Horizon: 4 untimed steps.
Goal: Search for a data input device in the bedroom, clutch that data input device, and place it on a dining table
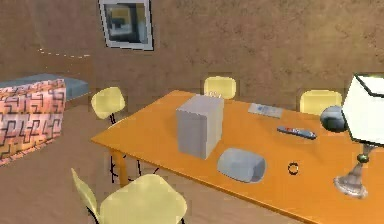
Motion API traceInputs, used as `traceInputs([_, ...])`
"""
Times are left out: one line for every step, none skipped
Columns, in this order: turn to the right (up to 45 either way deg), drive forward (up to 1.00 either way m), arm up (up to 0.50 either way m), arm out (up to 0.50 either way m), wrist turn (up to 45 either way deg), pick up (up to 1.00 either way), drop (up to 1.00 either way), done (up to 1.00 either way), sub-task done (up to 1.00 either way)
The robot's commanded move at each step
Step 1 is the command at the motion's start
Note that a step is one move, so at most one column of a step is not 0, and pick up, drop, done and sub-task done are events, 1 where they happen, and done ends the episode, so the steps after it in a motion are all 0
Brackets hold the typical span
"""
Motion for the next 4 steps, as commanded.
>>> traceInputs([36.0, 0.00, 0.00, 0.00, 0.0, 0.00, 0.00, 0.00, 0.00])
traceInputs([3.0, 0.00, 0.00, 0.00, 0.0, 0.00, 0.00, 0.00, 0.00])
traceInputs([-45.0, 0.00, 0.00, 0.00, 0.0, 0.00, 0.00, 0.00, 0.00])
traceInputs([-45.0, 0.00, 0.00, 0.00, 0.0, 0.00, 0.00, 0.00, 0.00])
